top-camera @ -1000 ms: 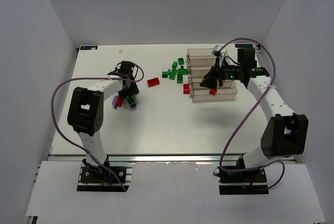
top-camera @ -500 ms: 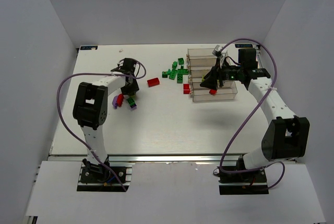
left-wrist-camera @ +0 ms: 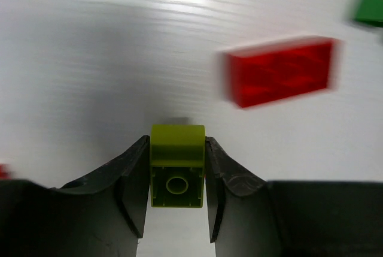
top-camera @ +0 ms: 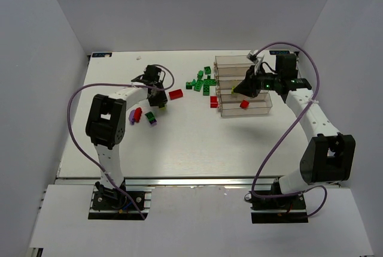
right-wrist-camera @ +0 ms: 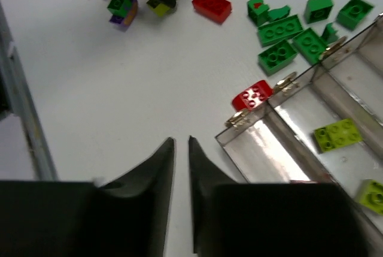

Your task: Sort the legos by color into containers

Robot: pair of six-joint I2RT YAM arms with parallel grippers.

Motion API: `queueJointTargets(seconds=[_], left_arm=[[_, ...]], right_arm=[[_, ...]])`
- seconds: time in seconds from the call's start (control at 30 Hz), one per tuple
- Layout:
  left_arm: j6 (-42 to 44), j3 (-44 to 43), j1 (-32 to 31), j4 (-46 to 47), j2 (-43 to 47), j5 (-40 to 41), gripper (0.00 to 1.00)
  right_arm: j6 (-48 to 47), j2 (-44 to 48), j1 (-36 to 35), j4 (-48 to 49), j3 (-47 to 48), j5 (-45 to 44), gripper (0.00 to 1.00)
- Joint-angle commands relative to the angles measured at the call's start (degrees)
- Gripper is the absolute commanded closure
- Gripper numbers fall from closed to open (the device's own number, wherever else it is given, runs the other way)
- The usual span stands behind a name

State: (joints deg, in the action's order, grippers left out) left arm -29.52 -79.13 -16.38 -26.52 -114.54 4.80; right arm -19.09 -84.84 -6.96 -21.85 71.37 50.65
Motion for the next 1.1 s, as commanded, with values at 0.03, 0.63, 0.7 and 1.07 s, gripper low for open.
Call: queueJointTargets(seconds=[0.03, 0.63, 0.7, 1.07], left_arm=[[-2.03, -5.58, -6.10, 7.70, 3.45, -12.52, 0.90], [-15.48, -32.39, -19.74, 32.24, -19.66, -20.19, 0.95], [-15.22, -35.37, -20.09, 30.57, -21.24, -18.95, 0.93], [-13.46, -38.99, -21.59, 26.87, -24.94, -11.57, 0.57]], right_arm=[[8.01, 1.96, 2.65, 7.07, 2.54, -1.44, 0.97], [11.18, 4.24, 5.99, 7.26, 2.19, -1.08, 1.00], [11.18, 4.42, 6.34, 6.73, 2.19, -0.82, 1.00], [9.78, 4.24, 6.26, 5.06, 1.49, 0.24, 0.97]])
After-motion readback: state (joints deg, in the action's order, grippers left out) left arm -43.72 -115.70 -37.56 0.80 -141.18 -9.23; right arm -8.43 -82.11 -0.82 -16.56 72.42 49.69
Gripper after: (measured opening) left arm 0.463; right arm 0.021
